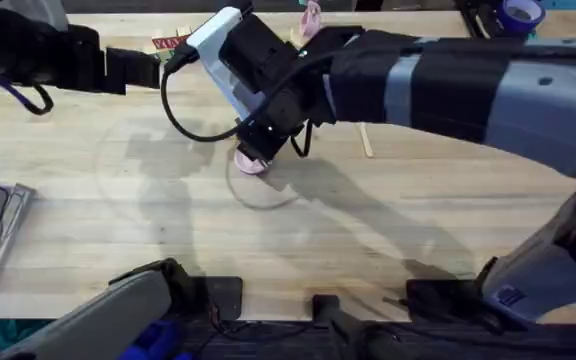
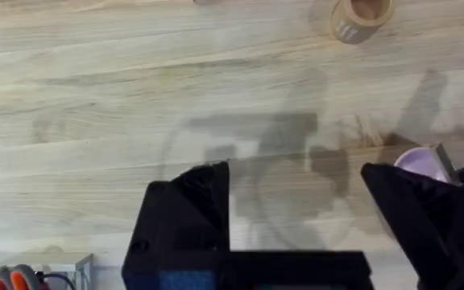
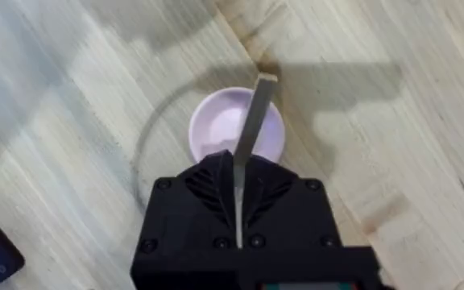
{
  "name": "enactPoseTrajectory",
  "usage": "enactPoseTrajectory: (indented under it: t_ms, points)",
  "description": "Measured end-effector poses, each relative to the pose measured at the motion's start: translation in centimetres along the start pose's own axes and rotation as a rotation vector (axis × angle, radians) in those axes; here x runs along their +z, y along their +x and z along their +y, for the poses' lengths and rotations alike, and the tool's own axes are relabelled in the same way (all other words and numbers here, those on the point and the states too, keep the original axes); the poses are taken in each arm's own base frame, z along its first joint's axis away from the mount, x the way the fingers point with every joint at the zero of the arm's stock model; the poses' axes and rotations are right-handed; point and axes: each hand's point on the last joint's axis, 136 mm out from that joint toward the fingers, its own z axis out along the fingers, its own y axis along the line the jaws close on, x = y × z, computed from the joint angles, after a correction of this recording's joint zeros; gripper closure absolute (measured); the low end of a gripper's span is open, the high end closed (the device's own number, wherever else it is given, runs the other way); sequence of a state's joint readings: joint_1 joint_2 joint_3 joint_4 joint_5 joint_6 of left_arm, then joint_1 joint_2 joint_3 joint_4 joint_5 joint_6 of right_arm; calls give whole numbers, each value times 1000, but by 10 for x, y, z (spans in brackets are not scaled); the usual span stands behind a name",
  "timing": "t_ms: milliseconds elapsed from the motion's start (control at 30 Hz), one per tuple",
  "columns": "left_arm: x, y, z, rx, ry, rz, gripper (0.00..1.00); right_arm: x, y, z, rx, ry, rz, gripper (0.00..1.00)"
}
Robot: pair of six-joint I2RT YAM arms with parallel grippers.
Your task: Pick up a utensil and set it on the pink plate, then put the other utensil in the container.
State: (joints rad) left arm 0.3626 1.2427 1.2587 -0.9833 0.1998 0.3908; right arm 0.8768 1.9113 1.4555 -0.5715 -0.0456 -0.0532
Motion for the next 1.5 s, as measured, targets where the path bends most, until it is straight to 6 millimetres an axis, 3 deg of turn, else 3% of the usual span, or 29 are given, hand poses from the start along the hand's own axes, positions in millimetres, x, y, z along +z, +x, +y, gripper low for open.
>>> enactPoseTrajectory:
  t_ms: [467,833,900,1067,1133,1500]
  points:
    - [0,1,2,3,-10,4,8,19,5,-1,2,-2,23,967]
    - [0,1,2,3,-10,4,8,19,4,-1,2,-1,21,816]
    - [0,1,2,3,-10,4,8,19,4,-1,1,-1,20,703]
    - [0,1,2,3,-10,4,8,19,4,-1,-5,-2,20,49]
    - [0,1,2,3,-10,4,8,19,4,-1,-5,-2,20,10]
    - [0,1,2,3,-10,4,8,19,4,-1,-5,-2,20,5]
